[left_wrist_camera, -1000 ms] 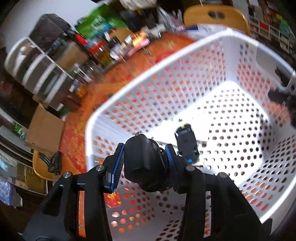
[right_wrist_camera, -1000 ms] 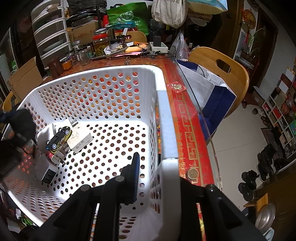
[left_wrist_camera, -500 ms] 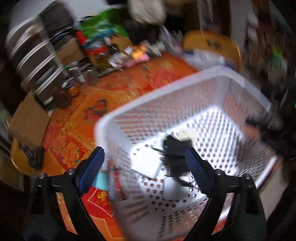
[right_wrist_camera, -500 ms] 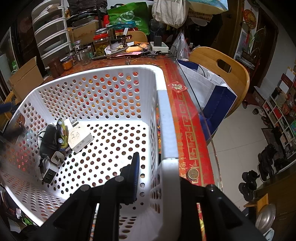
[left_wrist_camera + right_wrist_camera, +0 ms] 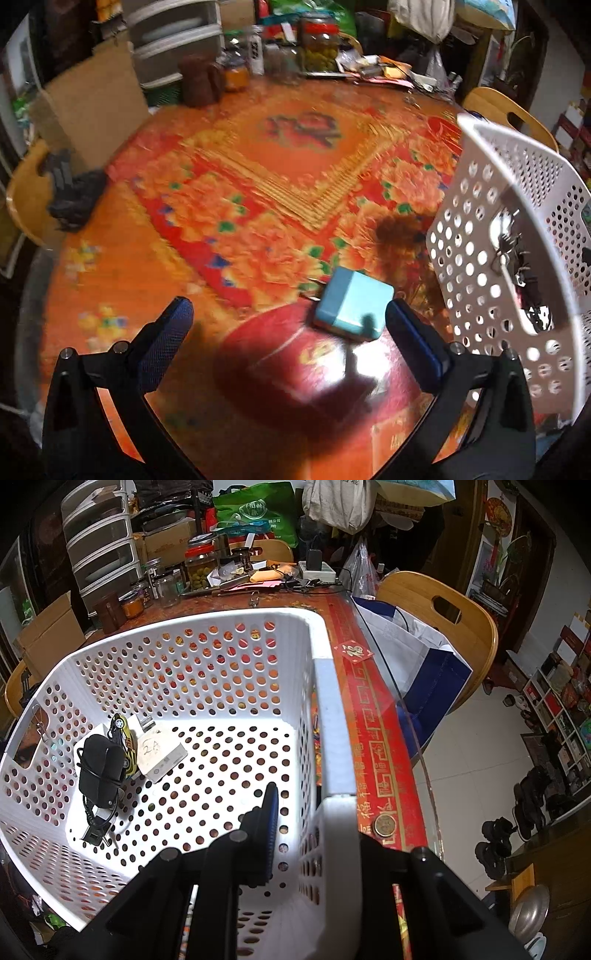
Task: Organize rigid objects
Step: 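Grasp the light blue charger on the table with the left tool, then carry the light blue charger into the basket and release it with the left tool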
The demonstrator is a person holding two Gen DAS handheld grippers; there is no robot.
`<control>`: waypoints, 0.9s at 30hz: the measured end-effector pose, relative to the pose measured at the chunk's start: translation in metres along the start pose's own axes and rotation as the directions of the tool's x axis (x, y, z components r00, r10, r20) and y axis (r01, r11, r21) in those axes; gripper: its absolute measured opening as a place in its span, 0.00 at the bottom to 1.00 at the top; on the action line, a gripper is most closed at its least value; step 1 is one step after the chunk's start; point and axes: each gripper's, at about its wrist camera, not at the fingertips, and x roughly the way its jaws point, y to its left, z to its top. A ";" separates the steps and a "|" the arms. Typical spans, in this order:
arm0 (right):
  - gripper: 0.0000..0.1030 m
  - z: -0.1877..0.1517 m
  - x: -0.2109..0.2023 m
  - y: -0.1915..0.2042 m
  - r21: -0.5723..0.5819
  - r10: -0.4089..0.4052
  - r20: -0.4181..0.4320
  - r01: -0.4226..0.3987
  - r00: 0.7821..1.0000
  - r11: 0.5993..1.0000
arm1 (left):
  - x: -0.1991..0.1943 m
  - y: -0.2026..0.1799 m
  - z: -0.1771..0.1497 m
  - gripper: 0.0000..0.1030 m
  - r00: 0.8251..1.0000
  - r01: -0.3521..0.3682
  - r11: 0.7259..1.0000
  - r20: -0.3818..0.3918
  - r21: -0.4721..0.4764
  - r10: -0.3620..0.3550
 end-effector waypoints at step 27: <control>0.17 0.001 0.001 -0.002 0.003 -0.009 -0.013 0.009 1.000 1.000 | 0.030 -0.022 0.000 0.58 0.971 -0.208 0.978 0.119 0.003 0.206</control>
